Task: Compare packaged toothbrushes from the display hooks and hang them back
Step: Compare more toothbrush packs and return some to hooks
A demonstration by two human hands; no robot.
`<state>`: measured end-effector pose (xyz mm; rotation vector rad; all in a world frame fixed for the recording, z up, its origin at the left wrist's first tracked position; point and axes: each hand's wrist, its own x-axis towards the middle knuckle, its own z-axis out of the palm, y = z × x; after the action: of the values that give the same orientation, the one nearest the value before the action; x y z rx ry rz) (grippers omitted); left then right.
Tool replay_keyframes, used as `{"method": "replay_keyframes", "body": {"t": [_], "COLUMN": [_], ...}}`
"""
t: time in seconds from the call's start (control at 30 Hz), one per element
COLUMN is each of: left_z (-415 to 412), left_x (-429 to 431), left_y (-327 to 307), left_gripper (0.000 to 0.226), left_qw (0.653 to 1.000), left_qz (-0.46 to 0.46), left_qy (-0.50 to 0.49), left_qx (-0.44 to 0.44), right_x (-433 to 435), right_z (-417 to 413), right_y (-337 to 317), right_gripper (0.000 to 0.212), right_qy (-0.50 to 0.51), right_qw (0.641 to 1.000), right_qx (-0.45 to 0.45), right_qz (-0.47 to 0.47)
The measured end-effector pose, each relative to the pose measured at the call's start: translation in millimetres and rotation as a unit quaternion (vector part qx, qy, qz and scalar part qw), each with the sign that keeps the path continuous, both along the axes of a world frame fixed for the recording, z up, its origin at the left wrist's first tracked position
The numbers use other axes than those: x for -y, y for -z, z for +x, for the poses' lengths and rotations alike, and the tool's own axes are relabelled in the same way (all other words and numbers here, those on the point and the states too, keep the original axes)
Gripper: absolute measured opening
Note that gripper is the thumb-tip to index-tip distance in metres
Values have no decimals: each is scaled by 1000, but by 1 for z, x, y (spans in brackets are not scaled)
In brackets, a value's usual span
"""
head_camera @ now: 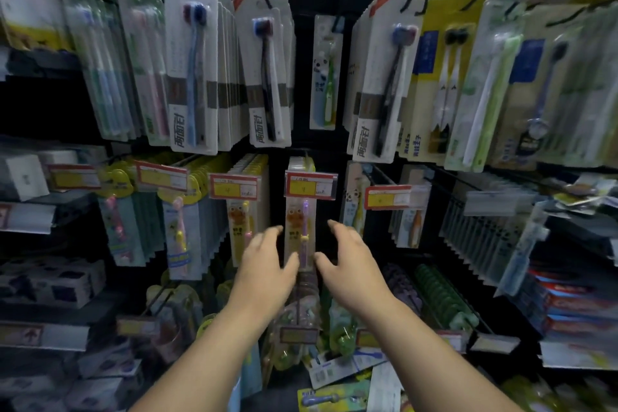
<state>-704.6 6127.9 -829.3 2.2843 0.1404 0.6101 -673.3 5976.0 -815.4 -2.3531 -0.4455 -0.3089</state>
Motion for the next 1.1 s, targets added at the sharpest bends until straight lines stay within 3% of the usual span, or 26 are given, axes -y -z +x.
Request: {"method": "replay_keyframes", "body": {"t": [0.17, 0.27, 0.33, 0.5, 0.67, 0.8, 0.9, 1.1], "left_z": [-38, -50, -53, -41, -8, 31, 61, 116], "left_x": [4, 12, 17, 35, 59, 77, 86, 80], "left_y": [-28, -62, -89, -140, -170, -187, -199, -214], "left_gripper": [48, 41, 37, 40, 65, 84, 89, 91], "left_qw": [991, 984, 984, 989, 987, 983, 982, 967], "left_qz": [115, 135, 116, 33, -60, -95, -118, -204], "left_qy": [63, 97, 101, 111, 137, 150, 140, 150], "left_qx": [36, 64, 95, 96, 63, 57, 55, -10], "right_x": [17, 32, 43, 72, 90, 85, 77, 72], "right_z": [-29, -44, -49, -47, -17, 20, 55, 99], "right_y": [-35, -64, -87, -144, -186, -204, -213, -218], "right_gripper": [60, 53, 46, 29, 47, 60, 61, 60], "right_qy": [-1, 7, 21, 62, 69, 67, 58, -8], "right_qw": [997, 996, 995, 990, 981, 982, 981, 950], "right_qx": [38, 52, 73, 98, 70, 55, 28, -55], "right_qz": [-65, -78, -69, 75, 165, 169, 184, 306]}}
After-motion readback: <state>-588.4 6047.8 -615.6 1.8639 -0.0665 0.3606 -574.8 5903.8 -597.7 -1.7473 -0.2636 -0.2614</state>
